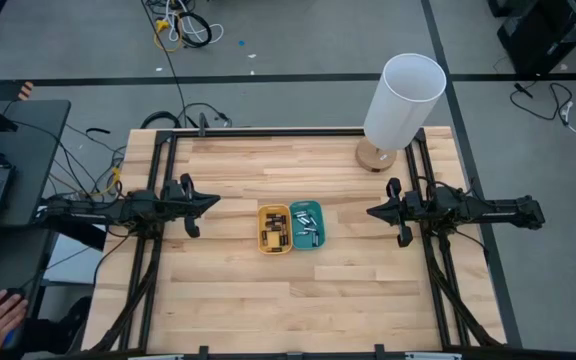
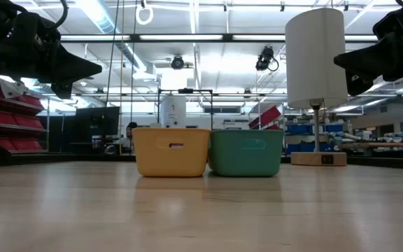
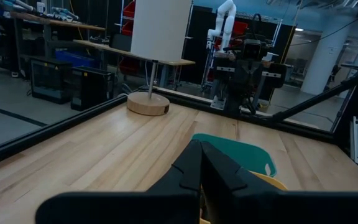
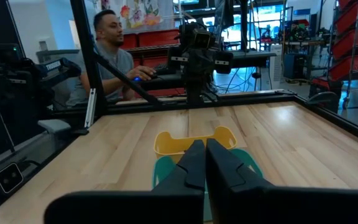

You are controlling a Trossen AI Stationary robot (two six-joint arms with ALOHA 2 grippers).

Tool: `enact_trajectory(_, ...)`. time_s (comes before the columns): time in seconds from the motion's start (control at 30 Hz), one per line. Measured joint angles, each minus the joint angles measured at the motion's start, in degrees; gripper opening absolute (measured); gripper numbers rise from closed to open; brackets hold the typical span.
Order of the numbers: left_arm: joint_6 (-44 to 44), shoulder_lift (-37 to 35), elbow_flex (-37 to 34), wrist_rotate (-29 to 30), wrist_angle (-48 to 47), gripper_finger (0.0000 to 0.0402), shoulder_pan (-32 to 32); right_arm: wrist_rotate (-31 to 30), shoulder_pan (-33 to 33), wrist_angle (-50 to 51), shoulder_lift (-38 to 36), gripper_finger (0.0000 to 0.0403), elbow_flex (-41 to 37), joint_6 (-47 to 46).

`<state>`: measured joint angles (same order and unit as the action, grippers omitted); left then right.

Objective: Sort batteries
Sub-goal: Return to Home Position

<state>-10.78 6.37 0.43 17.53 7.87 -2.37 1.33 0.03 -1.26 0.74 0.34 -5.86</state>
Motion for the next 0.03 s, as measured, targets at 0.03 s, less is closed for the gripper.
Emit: enact_trajectory(0.03,0.0,0.0,0.0,0.0,0.0,0.0013,0.0,0.0,0.0,0.0,0.0,0.0002,0.0,0.0)
